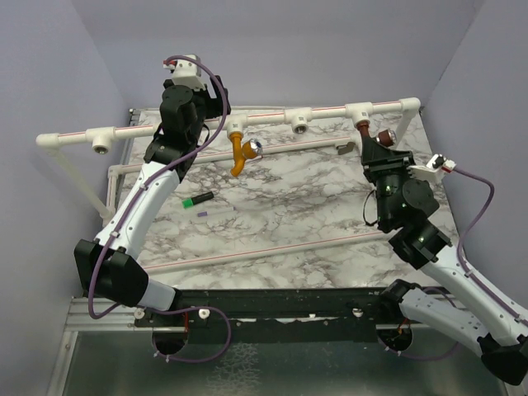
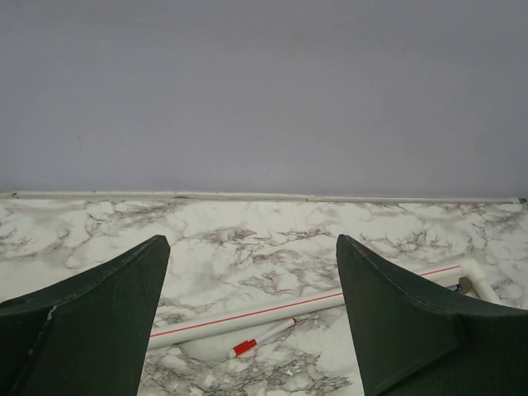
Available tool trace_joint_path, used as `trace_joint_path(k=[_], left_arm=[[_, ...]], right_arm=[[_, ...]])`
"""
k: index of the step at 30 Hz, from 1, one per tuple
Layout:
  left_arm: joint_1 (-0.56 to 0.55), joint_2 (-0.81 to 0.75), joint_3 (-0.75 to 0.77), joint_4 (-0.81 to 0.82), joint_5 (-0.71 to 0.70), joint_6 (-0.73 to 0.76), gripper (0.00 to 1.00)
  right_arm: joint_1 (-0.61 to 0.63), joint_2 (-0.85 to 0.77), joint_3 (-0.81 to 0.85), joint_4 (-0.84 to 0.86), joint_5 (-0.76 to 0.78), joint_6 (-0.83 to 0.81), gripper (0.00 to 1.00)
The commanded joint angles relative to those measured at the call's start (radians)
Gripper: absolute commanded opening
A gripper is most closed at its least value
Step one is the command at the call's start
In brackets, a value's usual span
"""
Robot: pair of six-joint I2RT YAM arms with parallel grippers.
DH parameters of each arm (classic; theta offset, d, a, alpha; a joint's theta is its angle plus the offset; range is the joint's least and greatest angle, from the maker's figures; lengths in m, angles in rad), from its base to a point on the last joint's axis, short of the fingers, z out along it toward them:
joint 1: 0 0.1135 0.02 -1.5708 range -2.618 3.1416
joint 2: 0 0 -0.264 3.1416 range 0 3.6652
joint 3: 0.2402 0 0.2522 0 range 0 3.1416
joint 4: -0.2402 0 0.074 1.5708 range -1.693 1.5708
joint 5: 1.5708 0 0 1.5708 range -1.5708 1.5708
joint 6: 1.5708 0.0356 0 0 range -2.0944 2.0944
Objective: Install the water faucets
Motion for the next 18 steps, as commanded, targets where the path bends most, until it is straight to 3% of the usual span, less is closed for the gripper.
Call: trace_joint_path(k=[1, 5, 11, 18], left_arm=[[-0.026, 0.101, -0.089, -0.245, 0.135, -0.018, 0.84], [-0.026, 0.106, -0.089, -0.245, 0.136, -0.019, 0.83], [-0.026, 0.102, -0.089, -0.245, 0.131, -0.017, 0.83], [-0.026, 0.108, -0.089, -0.245, 0.136, -0.020, 0.84]], right_arm=[[0.016, -0.035, -0.022, -0.094, 0.010, 0.458, 0.00], [0.016, -0.024, -0.019, -0.118, -0.055, 0.599, 0.01], [0.016, 0.004, 0.040, -0.183, -0.079, 0.607, 0.01], [0.016, -0.038, 0.035, -0.283, -0.038, 0.584, 0.31]])
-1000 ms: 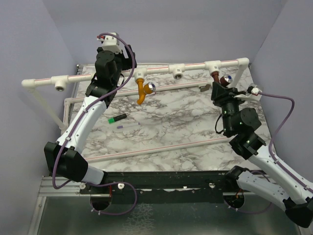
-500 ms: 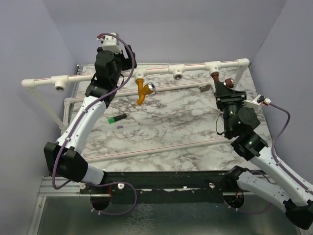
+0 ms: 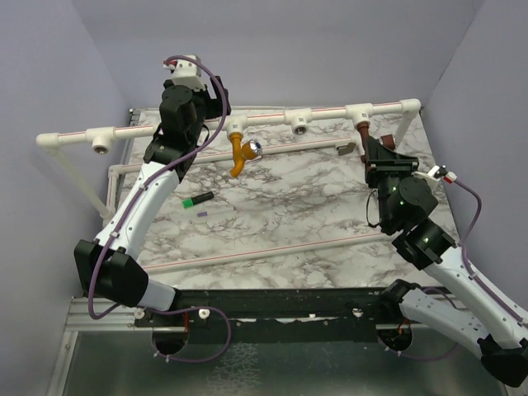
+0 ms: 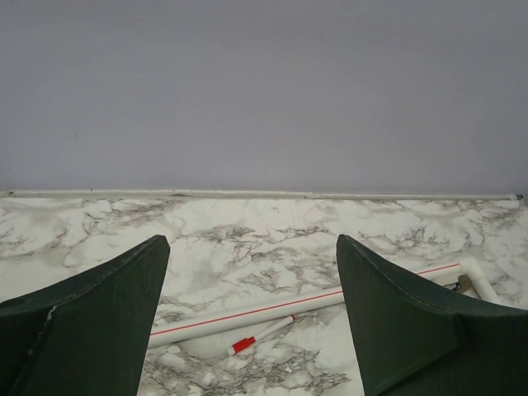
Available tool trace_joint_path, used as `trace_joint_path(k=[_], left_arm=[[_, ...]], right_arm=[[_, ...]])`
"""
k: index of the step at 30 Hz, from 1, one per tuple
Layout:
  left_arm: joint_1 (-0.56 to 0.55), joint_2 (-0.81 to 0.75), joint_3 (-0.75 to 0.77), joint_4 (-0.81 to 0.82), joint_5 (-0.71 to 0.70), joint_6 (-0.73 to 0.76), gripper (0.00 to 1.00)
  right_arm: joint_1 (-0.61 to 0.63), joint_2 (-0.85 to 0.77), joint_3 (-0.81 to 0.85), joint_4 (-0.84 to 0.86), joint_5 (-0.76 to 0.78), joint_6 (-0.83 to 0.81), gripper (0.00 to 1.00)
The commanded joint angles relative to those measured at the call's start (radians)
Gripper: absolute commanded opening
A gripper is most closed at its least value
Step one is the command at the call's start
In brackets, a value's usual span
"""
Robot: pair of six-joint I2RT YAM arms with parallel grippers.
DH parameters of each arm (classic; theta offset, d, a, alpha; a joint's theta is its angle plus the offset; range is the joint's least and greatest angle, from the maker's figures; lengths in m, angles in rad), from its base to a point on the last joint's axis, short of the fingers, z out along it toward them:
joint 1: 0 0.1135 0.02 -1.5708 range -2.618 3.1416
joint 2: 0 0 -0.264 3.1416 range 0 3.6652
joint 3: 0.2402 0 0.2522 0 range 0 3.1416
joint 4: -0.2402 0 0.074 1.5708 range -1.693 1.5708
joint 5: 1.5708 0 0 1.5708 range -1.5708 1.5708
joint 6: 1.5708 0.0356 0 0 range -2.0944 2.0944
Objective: Install the water faucets
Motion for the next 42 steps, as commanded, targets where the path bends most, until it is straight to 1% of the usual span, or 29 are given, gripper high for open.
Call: trace_joint_path(k=[1, 6, 8, 13, 17, 19, 24, 28, 33, 38, 42], left_arm=[[-0.030, 0.109, -0.089, -0.239, 0.126, -0.018, 0.83], [-0.030, 0.105, -0.089, -0.239, 0.122, -0.020, 0.83], [-0.030, 0.105, -0.089, -0.239, 0.120, -0.020, 0.84], [-0.030, 0.105, -0.089, -0.239, 0.120, -0.020, 0.84], [-0.030, 0.107, -0.089, -0.239, 0.121, -0.020, 0.83], [-0.030, 0.108, -0.089, -0.239, 0.122, -0.021, 0.83], [-0.030, 0.110, -0.090, -0.238, 0.123, -0.021, 0.83], [-0.030, 0.115, -0.089, -0.240, 0.123, -0.022, 0.83], [-0.030, 0.114, -0.090, -0.238, 0.122, -0.023, 0.84], [-0.030, 0.112, -0.090, -0.238, 0.125, -0.024, 0.84], [-0.030, 0.114, -0.090, -0.238, 0.125, -0.024, 0.83]], right_arm=[[0.026, -0.036, 0.003, -0.126, -0.040, 0.092, 0.36], [0.026, -0.088, -0.015, -0.137, -0.012, 0.031, 0.59], [0.026, -0.103, -0.012, -0.144, -0.007, 0.002, 0.66], [0.026, -0.131, 0.019, -0.218, 0.015, -0.053, 0.73], [0.026, -0.159, 0.034, -0.266, 0.012, -0.148, 0.73], [0.026, -0.177, 0.041, -0.272, 0.008, -0.225, 0.73], [0.026, -0.214, 0.050, -0.214, -0.030, -0.531, 0.73], [0.026, -0.214, 0.081, -0.230, -0.045, -0.738, 0.73], [0.026, -0.192, 0.112, -0.212, -0.111, -1.103, 0.73], [0.026, -0.190, 0.140, -0.192, -0.250, -1.444, 0.75], [0.026, -0.190, 0.180, -0.247, -0.419, -1.721, 0.77]])
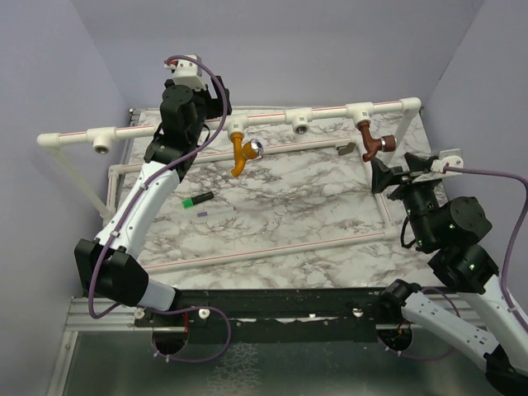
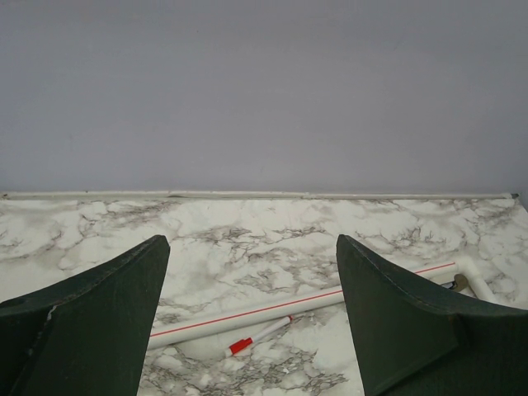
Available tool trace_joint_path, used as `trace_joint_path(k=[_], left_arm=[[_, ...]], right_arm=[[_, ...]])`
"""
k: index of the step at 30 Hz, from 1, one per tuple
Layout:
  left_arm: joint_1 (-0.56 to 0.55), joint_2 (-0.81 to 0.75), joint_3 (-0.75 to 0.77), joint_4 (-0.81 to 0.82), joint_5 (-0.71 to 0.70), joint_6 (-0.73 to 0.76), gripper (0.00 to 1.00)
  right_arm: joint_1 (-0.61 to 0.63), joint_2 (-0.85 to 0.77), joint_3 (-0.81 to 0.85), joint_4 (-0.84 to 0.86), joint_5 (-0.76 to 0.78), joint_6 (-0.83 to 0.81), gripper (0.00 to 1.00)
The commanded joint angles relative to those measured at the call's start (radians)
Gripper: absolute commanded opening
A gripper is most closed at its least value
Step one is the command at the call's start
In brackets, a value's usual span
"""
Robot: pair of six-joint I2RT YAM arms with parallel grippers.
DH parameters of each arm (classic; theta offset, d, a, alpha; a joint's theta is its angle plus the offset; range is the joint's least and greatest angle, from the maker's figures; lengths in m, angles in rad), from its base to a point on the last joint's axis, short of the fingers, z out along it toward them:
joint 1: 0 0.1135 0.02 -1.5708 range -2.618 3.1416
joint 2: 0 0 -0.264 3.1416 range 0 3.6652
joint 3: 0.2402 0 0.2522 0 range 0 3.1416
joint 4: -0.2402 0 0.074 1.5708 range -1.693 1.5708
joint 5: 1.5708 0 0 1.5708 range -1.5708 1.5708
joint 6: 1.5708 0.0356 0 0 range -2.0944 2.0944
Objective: Install the water faucets
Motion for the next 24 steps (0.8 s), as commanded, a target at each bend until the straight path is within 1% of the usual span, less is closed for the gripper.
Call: trace_joint_path(k=[1, 6, 10, 13, 18, 22, 24], left_arm=[[-0.028, 0.112, -0.091, -0.241, 0.112, -0.022, 0.83], [-0.028, 0.111, -0.091, -0.240, 0.110, -0.020, 0.83], [-0.028, 0.111, -0.091, -0.240, 0.109, -0.021, 0.83], [-0.028, 0.111, -0.092, -0.240, 0.107, -0.020, 0.84], [-0.028, 0.110, -0.091, -0.240, 0.106, -0.020, 0.83], [-0.028, 0.110, -0.092, -0.240, 0.106, -0.020, 0.83], [-0.028, 0.111, -0.093, -0.240, 0.106, -0.019, 0.84]], right_arm=[[0.004, 0.004, 0.072, -0.061, -0.228, -0.450, 0.77], [0.004, 0.033, 0.144, -0.229, -0.327, -0.770, 0.77], [0.004, 0.036, 0.134, -0.249, -0.323, -1.003, 0.77], [0.004, 0.051, 0.138, -0.276, -0.314, -1.142, 0.78], [0.004, 0.092, 0.153, -0.290, -0.282, -1.296, 0.79], [0.004, 0.135, 0.157, -0.295, -0.247, -1.372, 0.79], [0.004, 0.155, 0.147, -0.270, -0.229, -1.401, 0.79]])
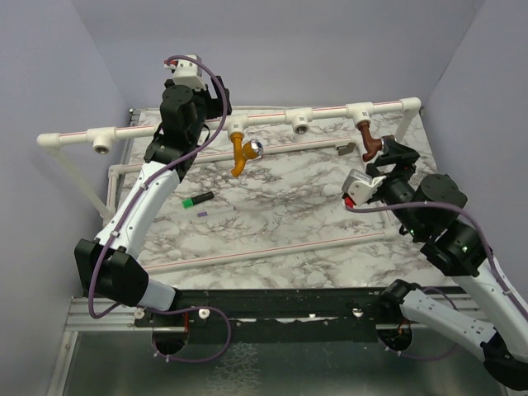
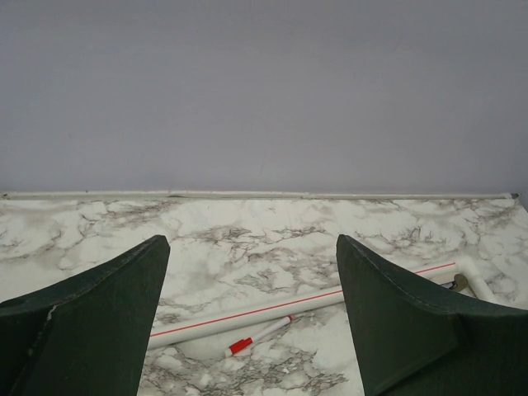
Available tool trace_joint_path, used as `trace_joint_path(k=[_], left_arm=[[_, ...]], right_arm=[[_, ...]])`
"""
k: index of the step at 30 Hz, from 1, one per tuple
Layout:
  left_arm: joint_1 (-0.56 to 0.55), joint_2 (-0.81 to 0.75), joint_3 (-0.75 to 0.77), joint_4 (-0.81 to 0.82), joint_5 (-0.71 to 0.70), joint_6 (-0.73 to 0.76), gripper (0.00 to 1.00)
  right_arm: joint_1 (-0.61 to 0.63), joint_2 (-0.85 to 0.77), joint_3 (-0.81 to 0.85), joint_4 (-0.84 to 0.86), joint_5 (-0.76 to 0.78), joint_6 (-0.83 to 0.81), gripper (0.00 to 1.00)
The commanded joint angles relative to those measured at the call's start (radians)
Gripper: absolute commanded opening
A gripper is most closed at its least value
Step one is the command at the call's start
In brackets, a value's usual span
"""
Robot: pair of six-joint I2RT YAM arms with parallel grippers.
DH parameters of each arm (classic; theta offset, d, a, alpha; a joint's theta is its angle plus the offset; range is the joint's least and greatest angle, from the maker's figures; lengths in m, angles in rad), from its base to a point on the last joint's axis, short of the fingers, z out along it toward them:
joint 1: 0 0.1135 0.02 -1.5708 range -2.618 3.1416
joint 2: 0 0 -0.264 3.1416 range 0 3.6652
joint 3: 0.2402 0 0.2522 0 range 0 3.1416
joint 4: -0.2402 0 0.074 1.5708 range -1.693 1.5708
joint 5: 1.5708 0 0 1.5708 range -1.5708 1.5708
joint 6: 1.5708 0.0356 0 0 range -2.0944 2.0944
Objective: Install the water faucets
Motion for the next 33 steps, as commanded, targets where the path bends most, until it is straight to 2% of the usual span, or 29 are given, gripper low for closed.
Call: trace_joint_path(k=[1, 10, 15, 21, 24, 25, 27, 28, 33], left_arm=[[-0.028, 0.111, -0.092, -0.240, 0.106, -0.019, 0.83], [-0.028, 0.111, -0.091, -0.240, 0.112, -0.021, 0.83], [-0.028, 0.109, -0.091, -0.240, 0.114, -0.022, 0.83], [-0.028, 0.108, -0.092, -0.240, 0.114, -0.023, 0.83], [-0.028, 0.109, -0.091, -0.240, 0.116, -0.024, 0.83], [-0.028, 0.109, -0.091, -0.240, 0.117, -0.024, 0.83], [-0.028, 0.109, -0.091, -0.240, 0.116, -0.024, 0.83], [-0.028, 0.109, -0.091, -0.240, 0.114, -0.023, 0.84], [-0.028, 0.109, -0.091, -0.240, 0.114, -0.023, 0.83]], right_arm=[[0.004, 0.034, 0.007, 0.001, 0.064, -0.171, 0.79], [0.004, 0.104, -0.152, 0.372, 0.231, -0.307, 0.76], [0.004, 0.145, -0.161, 0.474, 0.281, -0.299, 0.70], [0.004, 0.179, -0.174, 0.524, 0.349, -0.275, 0.57], [0.004, 0.193, -0.162, 0.506, 0.359, -0.206, 0.40], [0.004, 0.196, -0.162, 0.503, 0.364, -0.186, 0.30], [0.004, 0.202, -0.166, 0.501, 0.373, -0.141, 0.04], [0.004, 0.205, -0.169, 0.500, 0.377, -0.116, 0.01], [0.004, 0.206, -0.179, 0.512, 0.386, 0.053, 0.00]])
